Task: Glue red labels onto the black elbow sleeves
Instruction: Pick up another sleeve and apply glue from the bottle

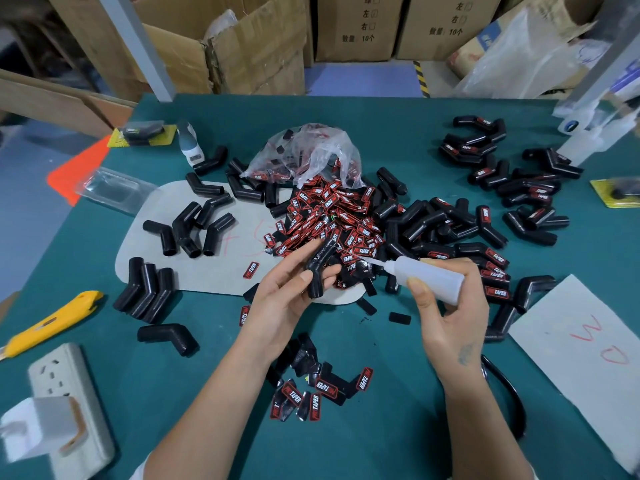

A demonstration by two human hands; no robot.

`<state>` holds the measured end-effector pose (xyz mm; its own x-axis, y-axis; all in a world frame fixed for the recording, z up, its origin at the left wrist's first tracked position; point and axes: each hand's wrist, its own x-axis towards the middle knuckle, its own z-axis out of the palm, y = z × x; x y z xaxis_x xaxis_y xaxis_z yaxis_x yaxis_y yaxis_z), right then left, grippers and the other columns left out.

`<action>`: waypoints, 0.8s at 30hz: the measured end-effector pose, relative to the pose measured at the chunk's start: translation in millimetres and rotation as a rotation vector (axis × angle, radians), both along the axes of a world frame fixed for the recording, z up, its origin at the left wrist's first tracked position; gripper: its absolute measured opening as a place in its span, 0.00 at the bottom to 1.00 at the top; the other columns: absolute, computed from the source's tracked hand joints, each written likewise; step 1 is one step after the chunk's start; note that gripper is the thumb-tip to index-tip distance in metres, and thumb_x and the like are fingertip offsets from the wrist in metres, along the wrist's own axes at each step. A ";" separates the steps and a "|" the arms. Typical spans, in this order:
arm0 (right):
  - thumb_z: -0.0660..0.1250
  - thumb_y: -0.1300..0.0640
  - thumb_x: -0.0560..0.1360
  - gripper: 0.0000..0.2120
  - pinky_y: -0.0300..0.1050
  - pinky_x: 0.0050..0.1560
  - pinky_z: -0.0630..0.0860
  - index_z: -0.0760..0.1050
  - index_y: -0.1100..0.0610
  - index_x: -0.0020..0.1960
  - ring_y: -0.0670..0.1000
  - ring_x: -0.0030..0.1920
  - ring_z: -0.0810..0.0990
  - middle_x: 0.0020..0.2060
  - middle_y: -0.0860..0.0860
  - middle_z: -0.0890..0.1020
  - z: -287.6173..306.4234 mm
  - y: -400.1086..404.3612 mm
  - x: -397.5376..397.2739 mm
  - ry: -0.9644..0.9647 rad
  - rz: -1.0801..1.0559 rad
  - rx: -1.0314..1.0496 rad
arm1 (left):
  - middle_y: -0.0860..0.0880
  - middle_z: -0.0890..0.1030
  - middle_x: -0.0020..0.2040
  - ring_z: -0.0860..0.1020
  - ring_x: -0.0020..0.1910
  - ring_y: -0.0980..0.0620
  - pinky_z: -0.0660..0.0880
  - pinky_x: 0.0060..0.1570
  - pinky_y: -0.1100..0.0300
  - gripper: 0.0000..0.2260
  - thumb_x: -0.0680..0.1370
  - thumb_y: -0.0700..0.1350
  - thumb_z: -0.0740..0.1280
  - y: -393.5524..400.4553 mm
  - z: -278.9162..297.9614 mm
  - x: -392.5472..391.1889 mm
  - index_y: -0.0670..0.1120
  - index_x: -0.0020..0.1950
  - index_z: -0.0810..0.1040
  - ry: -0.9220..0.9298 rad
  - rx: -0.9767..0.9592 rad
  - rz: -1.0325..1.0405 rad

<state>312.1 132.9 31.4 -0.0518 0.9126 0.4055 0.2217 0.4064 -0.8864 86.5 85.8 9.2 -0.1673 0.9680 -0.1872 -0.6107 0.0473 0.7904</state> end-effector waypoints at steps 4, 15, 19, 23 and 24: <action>0.70 0.44 0.79 0.11 0.39 0.50 0.75 0.73 0.31 0.58 0.45 0.52 0.81 0.52 0.36 0.80 0.1 0.5 0.2 -0.006 0.003 0.002 | 0.30 0.80 0.67 0.81 0.67 0.36 0.80 0.63 0.53 0.22 0.81 0.34 0.65 -0.3 0.9 -1.1 0.42 0.75 0.76 -0.010 0.008 -0.001; 0.70 0.44 0.79 0.10 0.38 0.50 0.74 0.73 0.33 0.58 0.46 0.52 0.81 0.52 0.36 0.80 1.1 -0.4 -0.5 -0.001 0.017 -0.003 | 0.30 0.80 0.66 0.81 0.66 0.35 0.80 0.62 0.53 0.21 0.80 0.36 0.65 -0.2 0.4 -2.3 0.43 0.73 0.79 -0.059 0.006 0.003; 0.70 0.45 0.79 0.11 0.38 0.50 0.75 0.73 0.33 0.57 0.46 0.52 0.81 0.51 0.37 0.80 1.6 -0.1 1.4 0.011 0.012 -0.008 | 0.30 0.80 0.65 0.81 0.66 0.35 0.80 0.62 0.52 0.21 0.80 0.36 0.65 -0.2 0.5 -2.4 0.44 0.73 0.79 -0.065 0.005 -0.001; 0.70 0.43 0.79 0.10 0.39 0.49 0.75 0.73 0.33 0.57 0.47 0.51 0.81 0.51 0.37 0.80 1.7 -0.8 0.5 -0.003 0.023 -0.012 | 0.31 0.79 0.68 0.81 0.66 0.35 0.80 0.62 0.52 0.20 0.81 0.35 0.64 -0.2 -0.1 -2.4 0.43 0.73 0.79 -0.066 0.015 0.002; 0.70 0.43 0.79 0.10 0.39 0.49 0.75 0.73 0.33 0.57 0.47 0.51 0.81 0.51 0.37 0.80 1.8 -0.8 0.5 -0.001 0.022 -0.011 | 0.31 0.79 0.68 0.81 0.66 0.35 0.80 0.62 0.52 0.20 0.81 0.36 0.65 0.0 0.1 -2.4 0.43 0.73 0.79 -0.068 0.013 0.003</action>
